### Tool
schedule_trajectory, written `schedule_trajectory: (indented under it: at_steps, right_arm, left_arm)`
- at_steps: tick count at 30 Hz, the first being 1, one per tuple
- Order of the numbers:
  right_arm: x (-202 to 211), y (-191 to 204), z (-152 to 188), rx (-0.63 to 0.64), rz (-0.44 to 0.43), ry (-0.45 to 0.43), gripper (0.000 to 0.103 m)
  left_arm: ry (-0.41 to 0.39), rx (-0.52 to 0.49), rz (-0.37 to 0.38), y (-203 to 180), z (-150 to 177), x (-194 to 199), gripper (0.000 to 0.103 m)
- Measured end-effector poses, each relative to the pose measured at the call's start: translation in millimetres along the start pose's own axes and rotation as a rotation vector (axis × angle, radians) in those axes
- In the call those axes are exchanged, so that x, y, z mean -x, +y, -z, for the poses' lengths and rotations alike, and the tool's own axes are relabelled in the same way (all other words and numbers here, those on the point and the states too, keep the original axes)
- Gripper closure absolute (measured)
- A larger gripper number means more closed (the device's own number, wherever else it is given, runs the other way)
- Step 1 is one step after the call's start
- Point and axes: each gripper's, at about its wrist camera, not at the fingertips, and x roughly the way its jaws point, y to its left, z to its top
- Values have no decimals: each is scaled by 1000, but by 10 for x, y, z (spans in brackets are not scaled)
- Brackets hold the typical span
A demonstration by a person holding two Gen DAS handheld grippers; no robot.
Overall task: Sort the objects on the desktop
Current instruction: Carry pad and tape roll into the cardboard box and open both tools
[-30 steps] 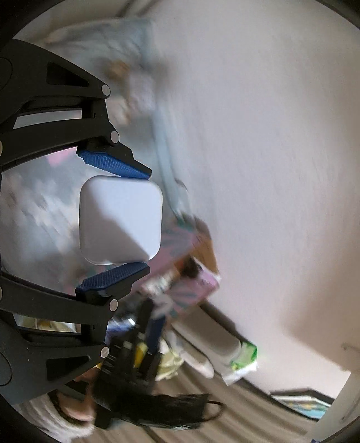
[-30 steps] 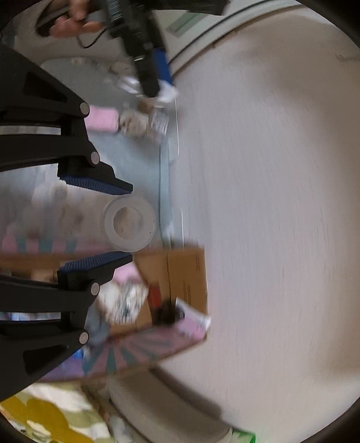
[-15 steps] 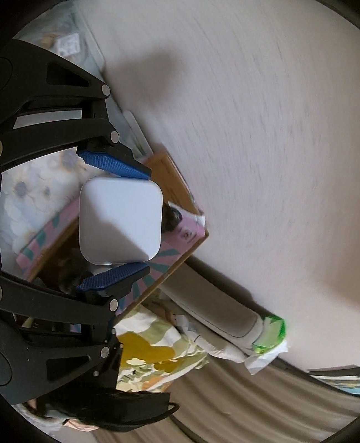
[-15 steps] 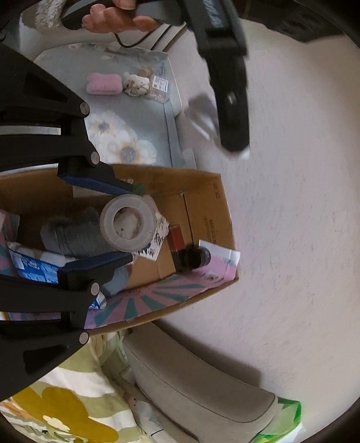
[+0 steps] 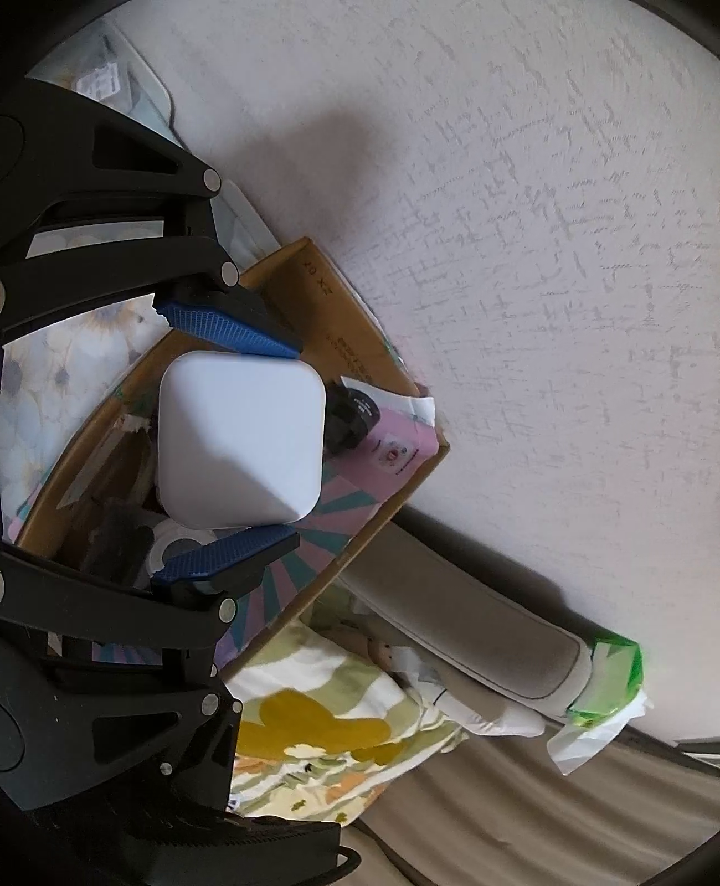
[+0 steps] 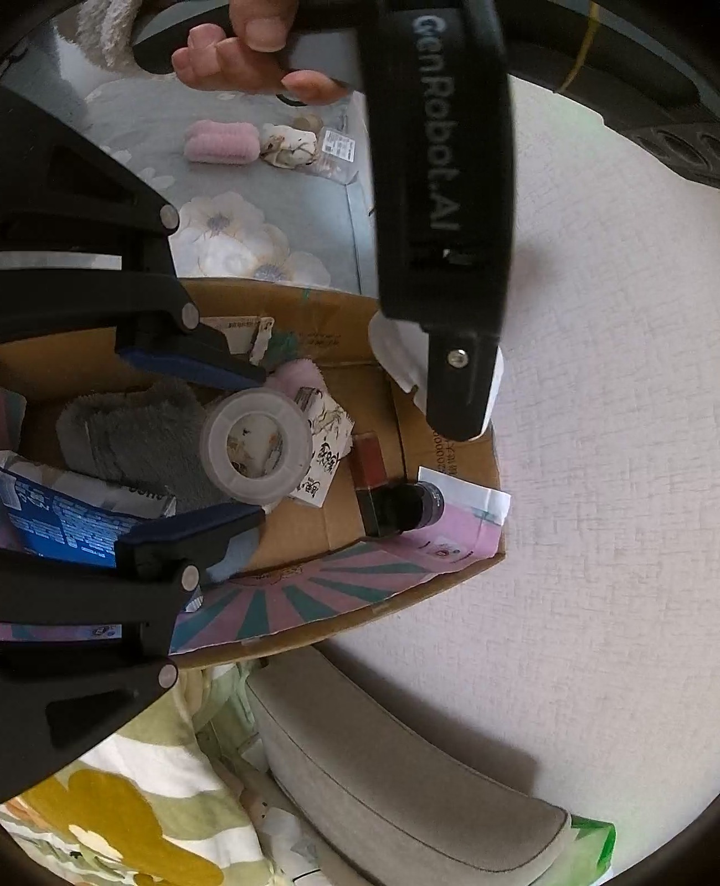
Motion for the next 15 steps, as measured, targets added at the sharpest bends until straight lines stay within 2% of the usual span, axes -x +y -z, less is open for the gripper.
schedule_trajectory:
  at_steps: [3,4,5,6,7,8,9,15]
  right_arm:
    - [-25,16,-12,15,19,9,64]
    - [-28,19,-12,18,19,10,64]
    - [-36,18,-12,19,11,16,62]
    - [-49,20,-7,19,0,27,59]
    - [-51,15,-3,17,-5,34,46]
    - [-47,6,13,12,-7,36,34]
    - [-30,-5,27,8,-12,33,31]
    - [108,-53,49,-20,-9,-9,24]
  left_arm:
    - [8,9,-16,21,-10,-21,44]
    - [11,19,-22,33,-11,-36,40]
    - [12,32,-32,50,-12,-42,24]
    - [9,47,-48,68,-16,-50,12]
    - [4,54,-55,81,-15,-47,1]
    - [-6,60,-51,89,-15,-35,1]
    - [-12,65,-35,94,-15,-20,1]
    - [-33,32,-55,66,16,138,0]
